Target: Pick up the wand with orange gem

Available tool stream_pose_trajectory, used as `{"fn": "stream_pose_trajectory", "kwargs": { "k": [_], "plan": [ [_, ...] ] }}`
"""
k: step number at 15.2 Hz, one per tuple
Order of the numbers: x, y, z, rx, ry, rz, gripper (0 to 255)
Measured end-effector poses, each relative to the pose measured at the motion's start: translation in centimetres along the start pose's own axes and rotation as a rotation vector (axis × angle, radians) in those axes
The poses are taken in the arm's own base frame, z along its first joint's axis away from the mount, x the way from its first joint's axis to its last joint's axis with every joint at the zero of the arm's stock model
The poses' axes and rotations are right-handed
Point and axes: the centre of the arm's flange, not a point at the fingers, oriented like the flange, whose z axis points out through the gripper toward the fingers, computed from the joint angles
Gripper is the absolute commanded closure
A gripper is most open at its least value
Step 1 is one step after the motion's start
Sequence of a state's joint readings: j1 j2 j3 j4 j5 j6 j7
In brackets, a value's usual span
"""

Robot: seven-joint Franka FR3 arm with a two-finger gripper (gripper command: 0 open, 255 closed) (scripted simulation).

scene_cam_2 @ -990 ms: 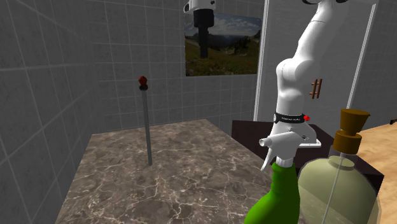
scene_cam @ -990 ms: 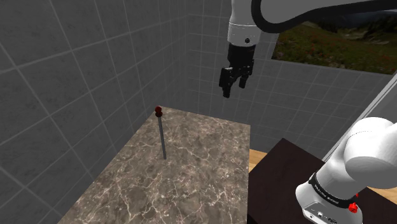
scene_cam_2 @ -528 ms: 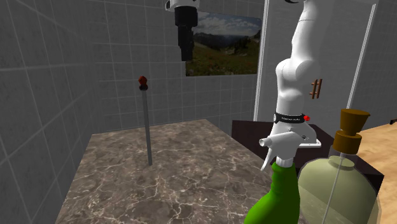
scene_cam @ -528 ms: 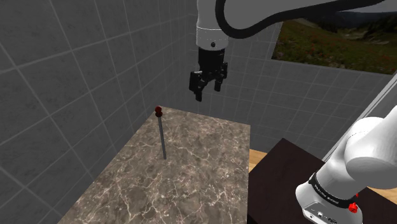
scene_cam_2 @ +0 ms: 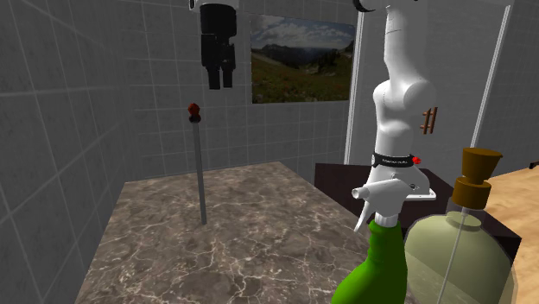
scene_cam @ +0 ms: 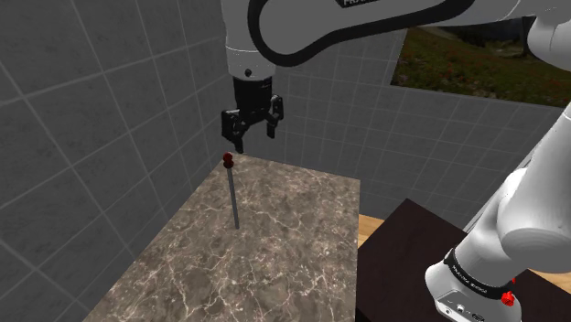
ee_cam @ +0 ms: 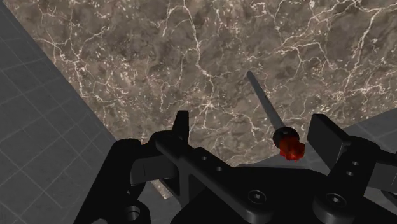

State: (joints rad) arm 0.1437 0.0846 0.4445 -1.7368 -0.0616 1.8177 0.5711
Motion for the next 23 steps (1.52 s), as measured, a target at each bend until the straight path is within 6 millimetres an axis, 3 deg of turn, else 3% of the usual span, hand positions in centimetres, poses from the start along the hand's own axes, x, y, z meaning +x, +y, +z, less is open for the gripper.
{"fn": "stream_pose_trajectory", "kwargs": {
  "k": [5,13,14,23],
  "plan": [
    [3.4,-4.9,0.7,0.004,0.012,0.005,0],
    [3.7,-5.3,4.4,0.004,0.013,0.007,0],
    [3.7,-5.3,4.6,0.004,0.013,0.007,255],
    [3.8,-5.3,4.8,0.005,0.014,0.007,255]
  ]
}}
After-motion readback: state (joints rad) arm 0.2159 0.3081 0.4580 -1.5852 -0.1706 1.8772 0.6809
